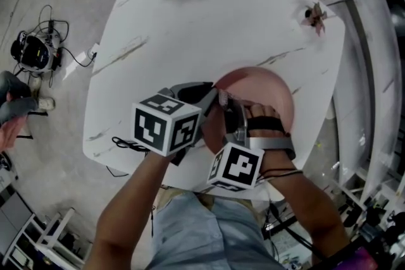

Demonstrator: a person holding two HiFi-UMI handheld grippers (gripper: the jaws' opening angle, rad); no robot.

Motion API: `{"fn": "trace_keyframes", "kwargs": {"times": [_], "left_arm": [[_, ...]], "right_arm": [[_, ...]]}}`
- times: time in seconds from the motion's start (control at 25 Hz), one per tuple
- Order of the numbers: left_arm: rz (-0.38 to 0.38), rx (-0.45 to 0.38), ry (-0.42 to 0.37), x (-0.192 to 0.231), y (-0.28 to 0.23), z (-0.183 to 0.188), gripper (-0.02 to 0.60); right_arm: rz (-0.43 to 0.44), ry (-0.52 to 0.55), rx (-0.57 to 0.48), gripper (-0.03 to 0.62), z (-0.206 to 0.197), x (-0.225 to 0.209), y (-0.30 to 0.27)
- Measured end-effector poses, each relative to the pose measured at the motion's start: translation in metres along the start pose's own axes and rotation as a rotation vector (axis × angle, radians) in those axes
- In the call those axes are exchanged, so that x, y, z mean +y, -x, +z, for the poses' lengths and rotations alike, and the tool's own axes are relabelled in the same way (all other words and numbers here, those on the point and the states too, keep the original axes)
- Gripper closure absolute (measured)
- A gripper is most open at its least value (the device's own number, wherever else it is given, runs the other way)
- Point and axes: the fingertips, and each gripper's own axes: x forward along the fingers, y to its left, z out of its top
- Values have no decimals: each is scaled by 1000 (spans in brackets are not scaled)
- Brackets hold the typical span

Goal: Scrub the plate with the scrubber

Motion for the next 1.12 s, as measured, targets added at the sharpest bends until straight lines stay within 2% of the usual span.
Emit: {"fn": "trace_keyframes", "kwargs": {"times": [0.16, 0.2, 0.36, 0.48, 0.64, 0.76, 0.84, 1.12], "left_arm": [[-38, 6, -5, -6, 0, -2, 549], [-49, 7, 3, -7, -1, -2, 548], [-62, 4, 48, -6, -3, 0, 548], [-59, 10, 47, -6, -3, 0, 548], [-34, 32, 0, -5, -6, 1, 552], [30, 57, -95, -4, -11, 2, 558], [50, 63, -117, -4, -13, 4, 552], [105, 28, -107, -3, -10, 4, 551]], "right_arm": [[61, -146, -12, 519, -7, -1, 6], [65, -153, 0, 519, -10, 0, 8], [80, -26, 75, 519, -16, 21, 13], [91, -33, 69, 519, -14, 30, 16], [33, 36, 1, 519, 11, 25, 12], [0, 133, -76, 520, 31, 29, 15], [12, 184, -119, 520, 38, 42, 19], [113, 264, -181, 522, 36, 79, 34]]}}
